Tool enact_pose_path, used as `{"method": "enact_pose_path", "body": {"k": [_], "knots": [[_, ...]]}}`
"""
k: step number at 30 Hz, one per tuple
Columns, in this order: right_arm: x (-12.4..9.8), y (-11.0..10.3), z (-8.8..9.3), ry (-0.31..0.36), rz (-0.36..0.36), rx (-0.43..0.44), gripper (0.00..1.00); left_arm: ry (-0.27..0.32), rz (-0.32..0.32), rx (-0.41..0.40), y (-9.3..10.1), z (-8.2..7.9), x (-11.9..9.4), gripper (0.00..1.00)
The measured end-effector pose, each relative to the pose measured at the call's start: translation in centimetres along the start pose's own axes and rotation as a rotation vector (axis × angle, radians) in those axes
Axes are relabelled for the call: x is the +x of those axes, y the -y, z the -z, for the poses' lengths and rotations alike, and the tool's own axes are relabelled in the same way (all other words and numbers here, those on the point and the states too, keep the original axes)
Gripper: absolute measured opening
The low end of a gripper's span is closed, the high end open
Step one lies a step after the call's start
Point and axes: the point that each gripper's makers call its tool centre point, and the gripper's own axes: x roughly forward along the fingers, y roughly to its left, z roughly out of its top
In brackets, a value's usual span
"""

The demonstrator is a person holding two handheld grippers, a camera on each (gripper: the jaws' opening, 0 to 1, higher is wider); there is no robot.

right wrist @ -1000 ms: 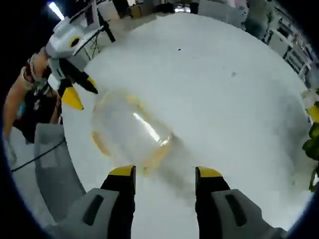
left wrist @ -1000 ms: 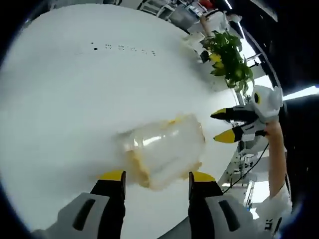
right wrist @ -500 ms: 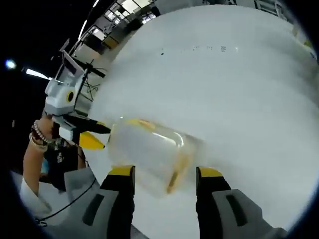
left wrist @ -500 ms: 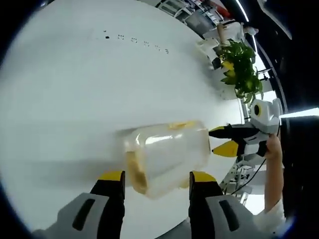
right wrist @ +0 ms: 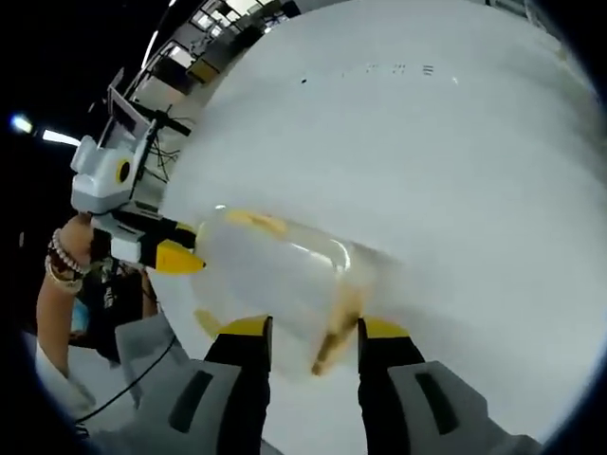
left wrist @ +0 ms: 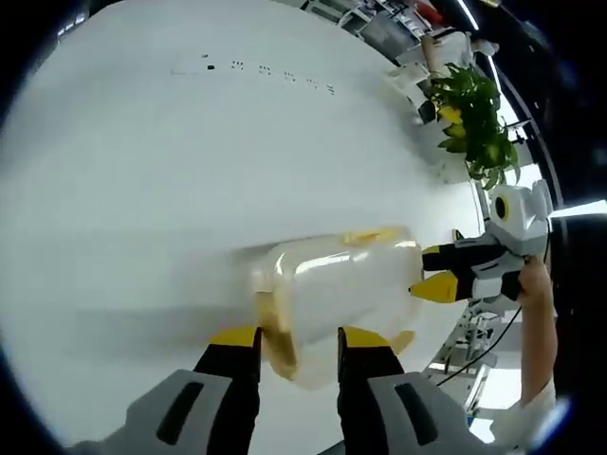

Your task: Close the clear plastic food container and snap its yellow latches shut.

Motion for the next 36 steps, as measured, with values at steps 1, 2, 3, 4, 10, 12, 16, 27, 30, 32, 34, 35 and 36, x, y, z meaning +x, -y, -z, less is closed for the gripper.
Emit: {"method": "enact_pose_path", "body": {"k": [1, 2, 3, 4, 10, 12, 16, 27, 30, 32, 34, 35, 36], "knots": [[0.0, 0.0, 0.0, 0.000, 0.004, 0.003, 0.32, 0.000, -0.003, 0.000, 0.0, 0.0, 0.0, 0.25], [0.0, 0.0, 0.0, -0.003, 0.010, 0.012, 0.32, 0.000, -0.010, 0.011, 0.1, 0.0, 0.0, 0.25], [0.1, 0.1, -0.1, -0.006, 0.014, 0.022, 0.31, -0.002, -0.013, 0.014, 0.1, 0.0, 0.0, 0.25], [0.1, 0.1, -0.2, -0.006, 0.015, 0.020, 0.31, -0.003, -0.013, 0.016, 0.0, 0.0, 0.0, 0.25], [0.2, 0.1, 0.1, -0.002, 0.018, 0.057, 0.29, -0.011, -0.004, 0.016, 0.0, 0.0, 0.1, 0.23], [0.2, 0.2, 0.0, -0.004, 0.020, 0.057, 0.29, -0.014, 0.003, 0.013, 0.0, 0.0, 0.2, 0.23], [0.1, 0.2, 0.0, -0.004, 0.016, 0.064, 0.28, -0.008, 0.019, -0.010, 0.3, -0.2, 0.2, 0.20], [-0.2, 0.3, 0.0, 0.000, 0.020, 0.096, 0.25, 0.000, 0.032, -0.025, 0.0, 0.1, -0.3, 0.20], [-0.2, 0.3, 0.1, 0.024, 0.001, 0.132, 0.21, 0.011, 0.029, -0.023, 0.0, 0.2, -0.3, 0.20], [-1.0, 0.3, -0.3, 0.049, -0.038, 0.148, 0.21, 0.012, 0.026, -0.021, 0.1, 0.0, -0.3, 0.21], [-1.1, 0.2, -0.3, 0.048, -0.031, 0.146, 0.21, 0.010, 0.021, -0.019, 0.1, 0.0, -0.5, 0.21], [-1.3, 0.2, -0.2, 0.047, -0.031, 0.139, 0.21, 0.012, 0.018, -0.010, 0.1, 0.0, -0.7, 0.21], [-1.5, 0.3, 0.0, 0.047, -0.029, 0.135, 0.22, 0.013, 0.018, -0.008, 0.1, 0.0, -0.6, 0.21]]}}
